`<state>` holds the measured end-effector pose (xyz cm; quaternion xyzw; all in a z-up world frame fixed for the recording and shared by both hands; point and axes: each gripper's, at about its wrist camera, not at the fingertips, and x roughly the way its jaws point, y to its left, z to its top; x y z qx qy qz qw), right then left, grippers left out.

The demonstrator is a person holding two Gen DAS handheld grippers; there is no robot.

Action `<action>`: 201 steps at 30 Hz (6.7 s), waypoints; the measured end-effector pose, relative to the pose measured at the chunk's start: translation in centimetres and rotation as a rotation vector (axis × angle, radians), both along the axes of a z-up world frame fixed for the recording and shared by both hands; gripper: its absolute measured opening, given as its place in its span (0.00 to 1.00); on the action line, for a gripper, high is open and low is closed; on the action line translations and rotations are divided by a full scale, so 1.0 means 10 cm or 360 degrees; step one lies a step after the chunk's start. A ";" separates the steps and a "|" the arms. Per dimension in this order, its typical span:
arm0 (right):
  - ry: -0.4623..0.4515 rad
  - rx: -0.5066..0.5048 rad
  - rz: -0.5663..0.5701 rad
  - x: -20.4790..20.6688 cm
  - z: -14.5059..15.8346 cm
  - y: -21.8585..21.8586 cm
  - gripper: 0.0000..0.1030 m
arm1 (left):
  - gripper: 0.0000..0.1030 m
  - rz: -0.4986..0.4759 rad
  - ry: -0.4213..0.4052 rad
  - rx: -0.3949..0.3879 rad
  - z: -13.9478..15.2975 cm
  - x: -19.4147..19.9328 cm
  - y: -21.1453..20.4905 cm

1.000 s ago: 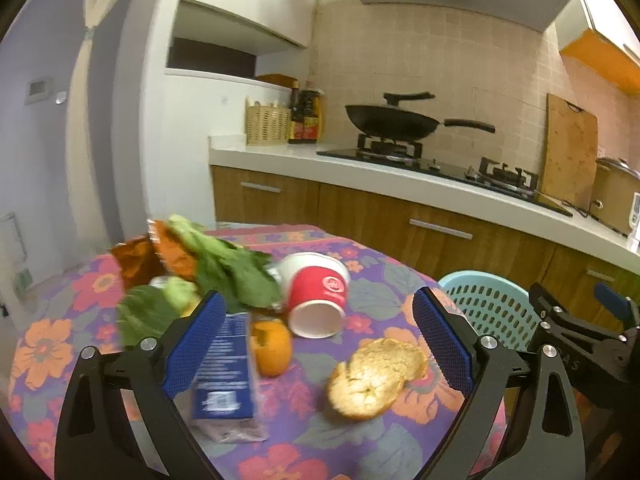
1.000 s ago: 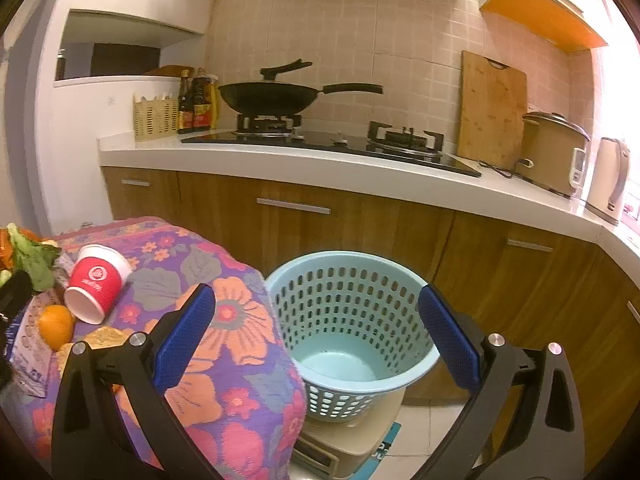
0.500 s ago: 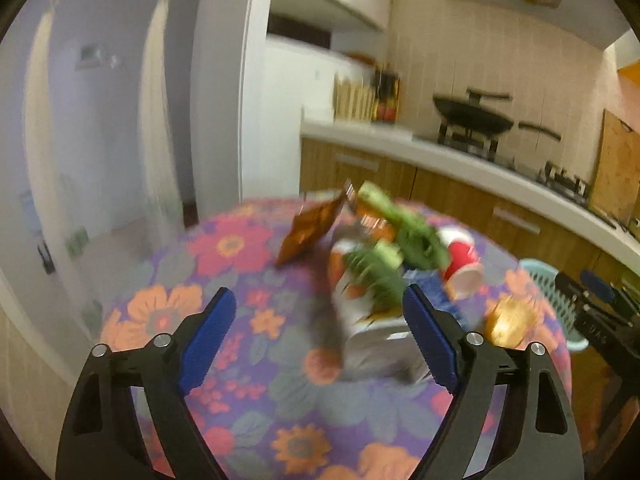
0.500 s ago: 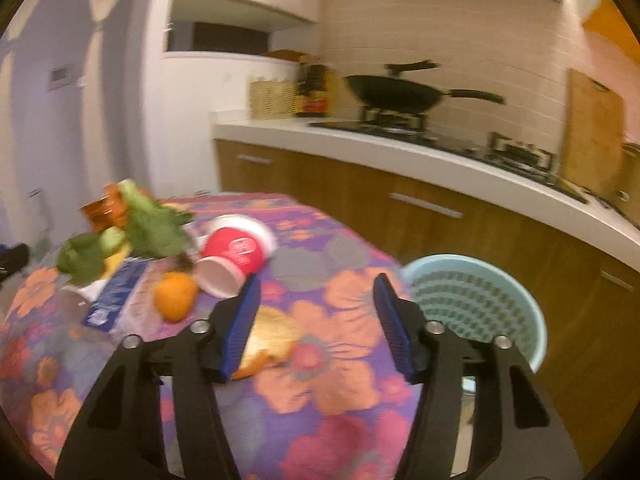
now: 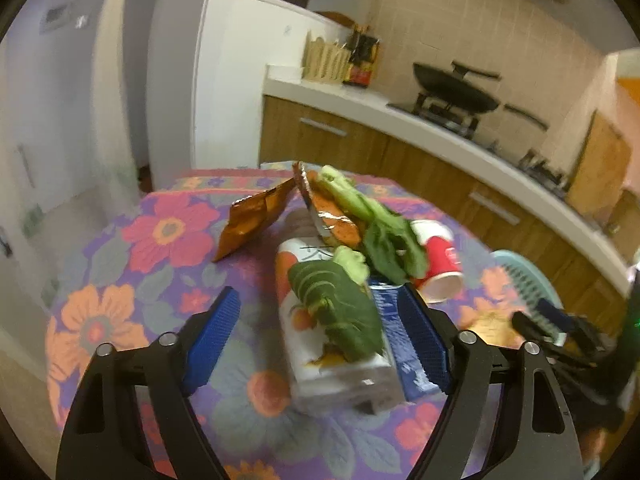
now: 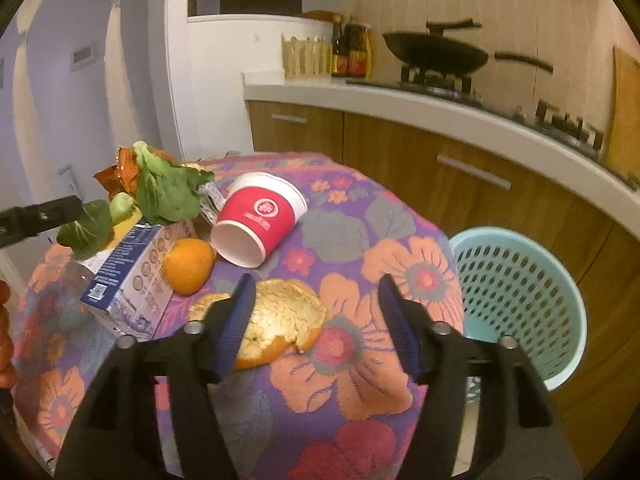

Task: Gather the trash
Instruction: 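Reach the right tool to the bread crust and close on it, then carry the bread crust with the right tool while the left tool grasps green vegetable, then open both tools over the blue basket to drop crust and vegetable, then grasp the green leafy vegetable with the right tool while the left grasps the snack wrapper, then lift both held items and carry them over the blue basket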

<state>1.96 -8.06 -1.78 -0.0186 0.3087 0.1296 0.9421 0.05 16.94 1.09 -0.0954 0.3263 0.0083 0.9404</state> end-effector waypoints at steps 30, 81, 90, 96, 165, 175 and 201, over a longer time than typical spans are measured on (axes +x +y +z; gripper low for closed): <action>0.0034 0.0173 -0.0147 0.30 -0.03 -0.97 0.02 | 0.09 -0.0328 -0.0258 0.0047 0.42 0.16 -1.22; 0.0249 0.0357 -0.0622 0.54 -0.56 -2.67 0.49 | 0.41 -0.0892 0.0065 0.0086 -0.32 1.43 -3.31; -0.0029 0.0278 -0.0355 0.26 0.12 -2.02 0.49 | 0.44 -0.0732 -0.0198 0.0044 0.25 0.66 -2.67; -0.0121 0.0194 -0.0113 0.21 0.41 -1.33 0.49 | 0.50 -0.0515 -0.0303 0.0045 0.51 0.24 -2.00; 0.0130 0.0444 0.0729 1.03 0.41 0.61 0.07 | 0.25 -0.0183 0.0105 -0.0395 -0.12 1.07 0.27; 0.0011 0.0555 0.0761 0.96 0.61 0.44 0.07 | 0.12 -0.0202 -0.0092 -0.0352 0.17 0.89 0.16; -0.0269 0.0296 0.0162 0.40 0.66 -1.15 0.06 | 0.12 -0.0657 -0.0248 -0.0328 0.54 0.72 -1.51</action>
